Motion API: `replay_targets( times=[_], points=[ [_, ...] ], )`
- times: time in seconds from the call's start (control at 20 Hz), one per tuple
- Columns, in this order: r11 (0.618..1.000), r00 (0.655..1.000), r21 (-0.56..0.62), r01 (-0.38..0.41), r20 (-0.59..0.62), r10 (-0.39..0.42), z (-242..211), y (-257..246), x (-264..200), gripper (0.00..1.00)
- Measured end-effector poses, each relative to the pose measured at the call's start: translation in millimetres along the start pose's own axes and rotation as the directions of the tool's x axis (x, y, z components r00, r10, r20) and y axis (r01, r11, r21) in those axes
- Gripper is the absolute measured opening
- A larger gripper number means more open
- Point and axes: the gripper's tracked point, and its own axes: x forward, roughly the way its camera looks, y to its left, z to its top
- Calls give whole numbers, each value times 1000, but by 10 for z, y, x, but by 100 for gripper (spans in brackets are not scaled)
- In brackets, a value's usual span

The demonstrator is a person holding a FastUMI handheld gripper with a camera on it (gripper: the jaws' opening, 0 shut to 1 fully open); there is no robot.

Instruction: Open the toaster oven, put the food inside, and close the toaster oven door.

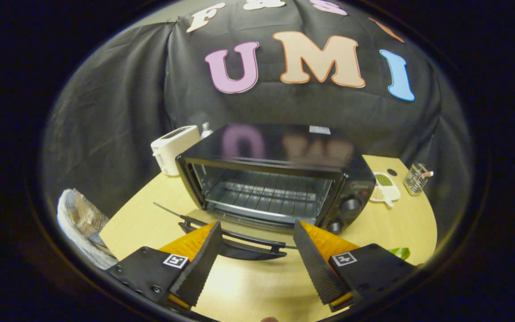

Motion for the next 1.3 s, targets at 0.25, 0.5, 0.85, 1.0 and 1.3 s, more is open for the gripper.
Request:
replay_targets(
  times=[0.25,0.5,0.85,1.0,1.3],
  points=[
    [1000,996,-19,-10,-88,8,-456,75,-34,100],
    [999,990,-47,-16,-139,9,-714,87,-5,100],
    [1000,976,2,-25,-214,25,-1005,102,40,100],
    [999,964,40,-29,-264,39,-1158,112,26,99],
    [996,959,82,-33,-280,55,-1197,108,-23,99]
  ],
)
